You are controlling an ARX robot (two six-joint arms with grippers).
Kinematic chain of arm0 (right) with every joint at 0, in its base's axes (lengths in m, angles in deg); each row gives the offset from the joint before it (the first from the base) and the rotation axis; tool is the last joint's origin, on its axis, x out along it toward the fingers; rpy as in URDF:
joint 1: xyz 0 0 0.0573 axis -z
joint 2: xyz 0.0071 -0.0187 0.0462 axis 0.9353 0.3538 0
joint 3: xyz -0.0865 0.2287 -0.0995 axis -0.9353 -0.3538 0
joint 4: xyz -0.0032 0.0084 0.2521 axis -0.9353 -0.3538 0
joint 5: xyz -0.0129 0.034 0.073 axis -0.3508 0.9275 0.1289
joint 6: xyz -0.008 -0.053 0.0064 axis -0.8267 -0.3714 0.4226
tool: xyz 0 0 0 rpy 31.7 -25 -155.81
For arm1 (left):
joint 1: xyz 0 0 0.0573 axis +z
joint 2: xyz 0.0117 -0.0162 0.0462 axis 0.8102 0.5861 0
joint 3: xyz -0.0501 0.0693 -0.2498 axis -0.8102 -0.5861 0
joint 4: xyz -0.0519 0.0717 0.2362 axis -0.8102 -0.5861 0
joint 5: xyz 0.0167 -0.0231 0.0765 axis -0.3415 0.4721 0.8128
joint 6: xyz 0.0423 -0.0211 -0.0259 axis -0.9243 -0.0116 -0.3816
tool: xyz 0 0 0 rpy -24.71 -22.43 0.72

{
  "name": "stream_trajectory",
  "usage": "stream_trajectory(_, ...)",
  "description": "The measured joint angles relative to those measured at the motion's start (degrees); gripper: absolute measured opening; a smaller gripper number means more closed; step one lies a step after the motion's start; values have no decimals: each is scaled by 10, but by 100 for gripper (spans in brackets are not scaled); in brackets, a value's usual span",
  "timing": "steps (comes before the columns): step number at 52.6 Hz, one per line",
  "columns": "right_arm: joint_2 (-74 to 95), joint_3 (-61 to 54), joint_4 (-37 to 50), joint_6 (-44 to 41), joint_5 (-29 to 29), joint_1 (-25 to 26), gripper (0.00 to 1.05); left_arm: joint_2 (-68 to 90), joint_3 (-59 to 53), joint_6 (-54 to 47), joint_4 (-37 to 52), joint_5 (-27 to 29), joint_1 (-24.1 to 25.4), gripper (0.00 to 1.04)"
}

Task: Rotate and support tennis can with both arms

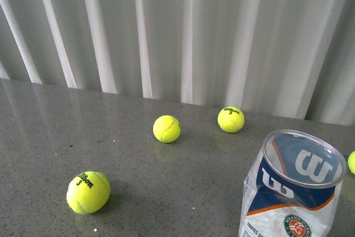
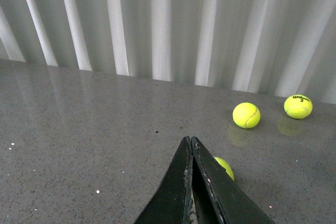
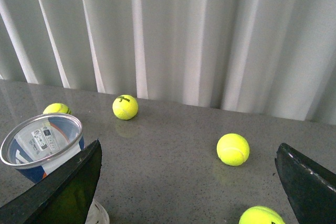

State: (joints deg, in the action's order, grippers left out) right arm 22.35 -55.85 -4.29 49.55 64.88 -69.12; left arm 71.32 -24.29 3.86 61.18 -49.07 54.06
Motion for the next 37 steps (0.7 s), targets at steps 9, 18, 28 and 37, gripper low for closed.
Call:
stream_trajectory(9, 0, 0, 0, 0, 0, 0, 98, 0, 0, 0, 0, 0, 0, 4)
stream_trajectory(18, 0, 0, 0, 0, 0, 0, 98, 0, 0, 0, 0, 0, 0, 27)
stream_trajectory(28, 0, 0, 0, 0, 0, 0, 98, 0, 0, 0, 0, 0, 0, 68)
stream_trajectory(37, 0, 0, 0, 0, 0, 0, 98, 0, 0, 0, 0, 0, 0, 97)
